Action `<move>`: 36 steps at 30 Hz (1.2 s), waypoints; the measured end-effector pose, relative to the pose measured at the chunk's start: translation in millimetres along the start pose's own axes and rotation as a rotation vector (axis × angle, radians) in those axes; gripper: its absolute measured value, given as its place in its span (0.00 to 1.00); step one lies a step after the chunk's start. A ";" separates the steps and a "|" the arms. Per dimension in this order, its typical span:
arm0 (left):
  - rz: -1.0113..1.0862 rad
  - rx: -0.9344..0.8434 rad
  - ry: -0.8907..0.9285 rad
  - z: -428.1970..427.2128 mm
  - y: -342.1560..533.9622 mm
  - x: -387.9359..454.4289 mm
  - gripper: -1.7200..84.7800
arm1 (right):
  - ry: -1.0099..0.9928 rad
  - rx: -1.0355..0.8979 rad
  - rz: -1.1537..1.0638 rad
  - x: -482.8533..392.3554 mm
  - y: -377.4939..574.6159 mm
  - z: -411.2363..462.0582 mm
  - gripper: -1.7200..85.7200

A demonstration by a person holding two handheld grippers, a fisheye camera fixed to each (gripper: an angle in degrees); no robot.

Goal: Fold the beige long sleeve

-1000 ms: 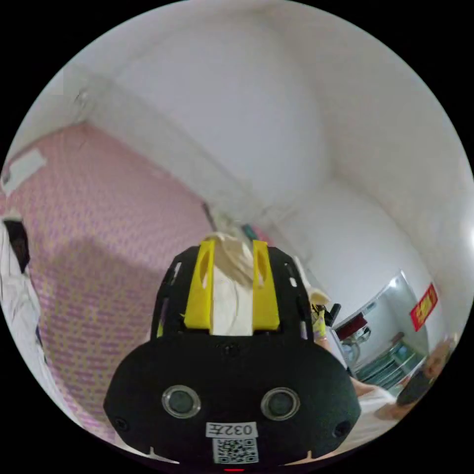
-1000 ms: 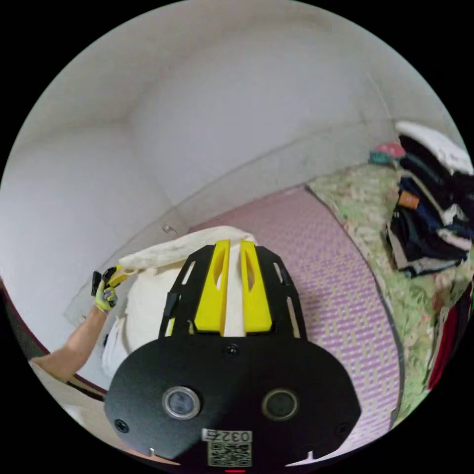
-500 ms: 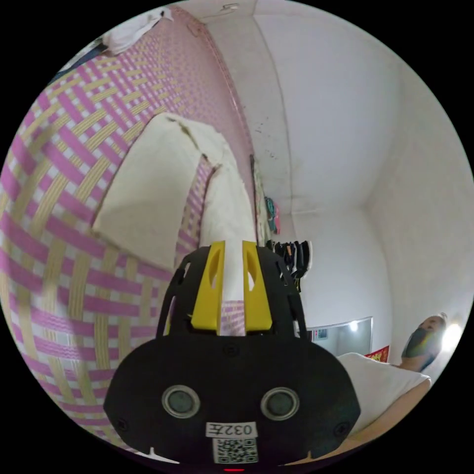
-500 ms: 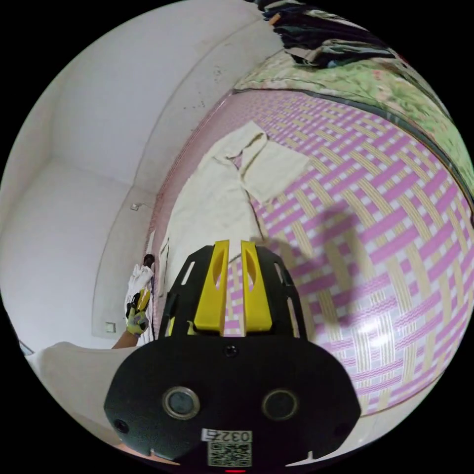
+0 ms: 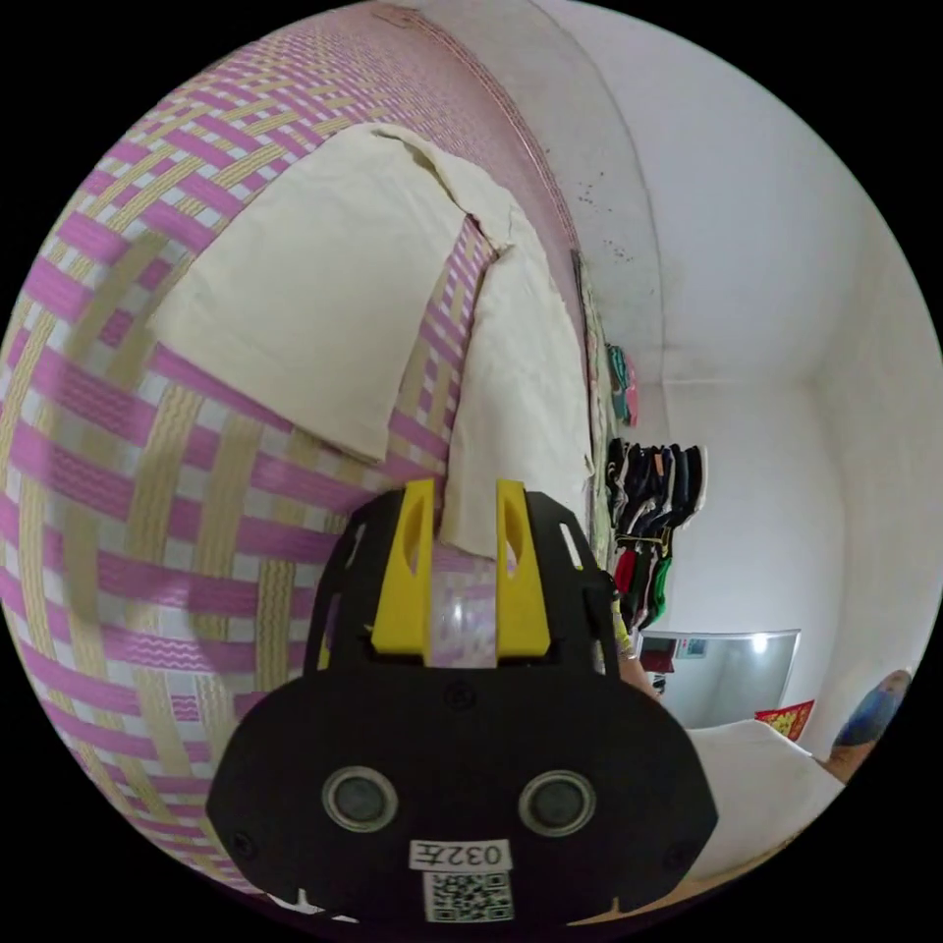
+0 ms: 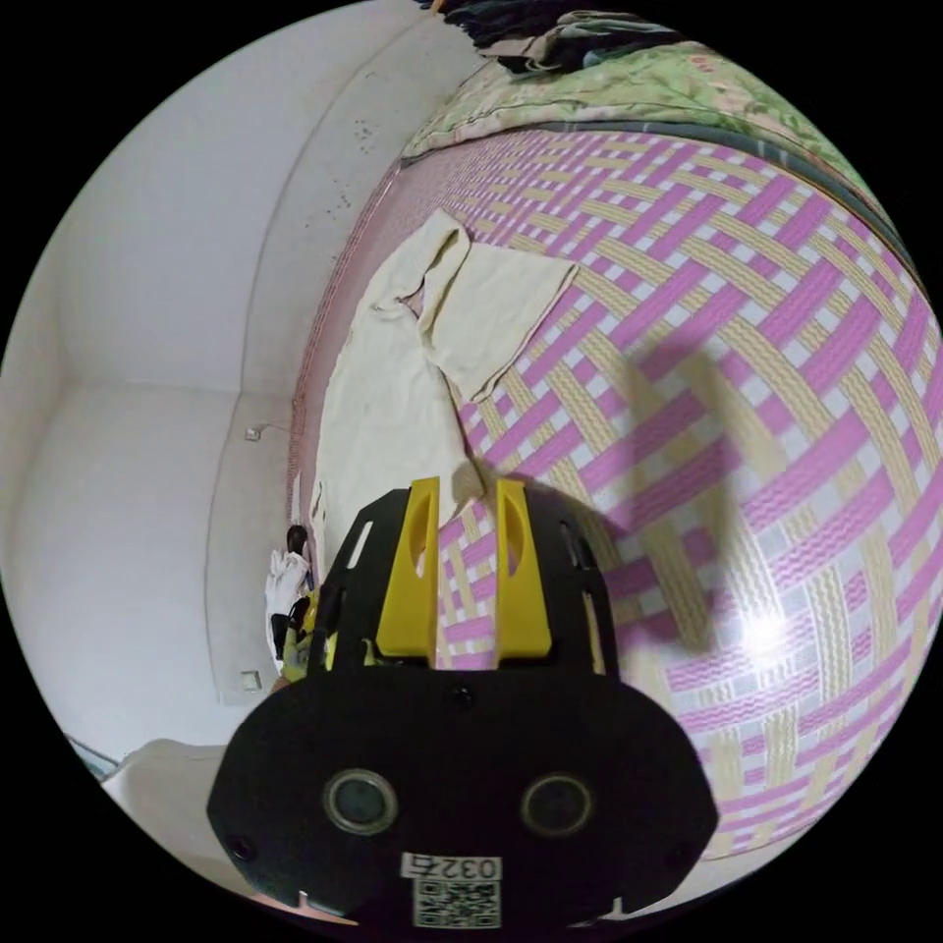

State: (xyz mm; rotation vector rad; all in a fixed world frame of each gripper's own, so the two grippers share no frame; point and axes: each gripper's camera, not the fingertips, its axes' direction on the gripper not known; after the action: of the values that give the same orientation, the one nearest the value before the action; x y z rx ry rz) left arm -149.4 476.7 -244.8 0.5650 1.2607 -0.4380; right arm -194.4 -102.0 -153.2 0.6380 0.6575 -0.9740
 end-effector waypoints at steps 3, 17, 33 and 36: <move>0.003 -0.023 -0.003 6.5 -3.8 3.5 0.08 | 0.013 -0.064 -0.055 -19.6 -7.5 28.9 0.10; 0.300 0.051 0.336 -119.5 -27.2 110.7 0.00 | -0.131 0.057 -0.468 -195.2 -15.5 -26.3 0.02; -0.150 0.121 0.300 -158.8 257.2 -92.4 0.01 | 0.013 0.011 -0.032 -10.5 219.3 -36.1 0.04; -0.121 0.076 0.237 -149.6 254.7 -84.3 0.04 | 0.070 0.036 -0.043 -12.6 220.7 -46.7 0.08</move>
State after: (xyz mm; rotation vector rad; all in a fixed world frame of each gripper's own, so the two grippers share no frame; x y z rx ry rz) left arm -132.3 769.6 -153.7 0.6203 1.5152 -0.5335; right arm -13.3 31.3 -131.9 0.6948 0.7194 -1.0093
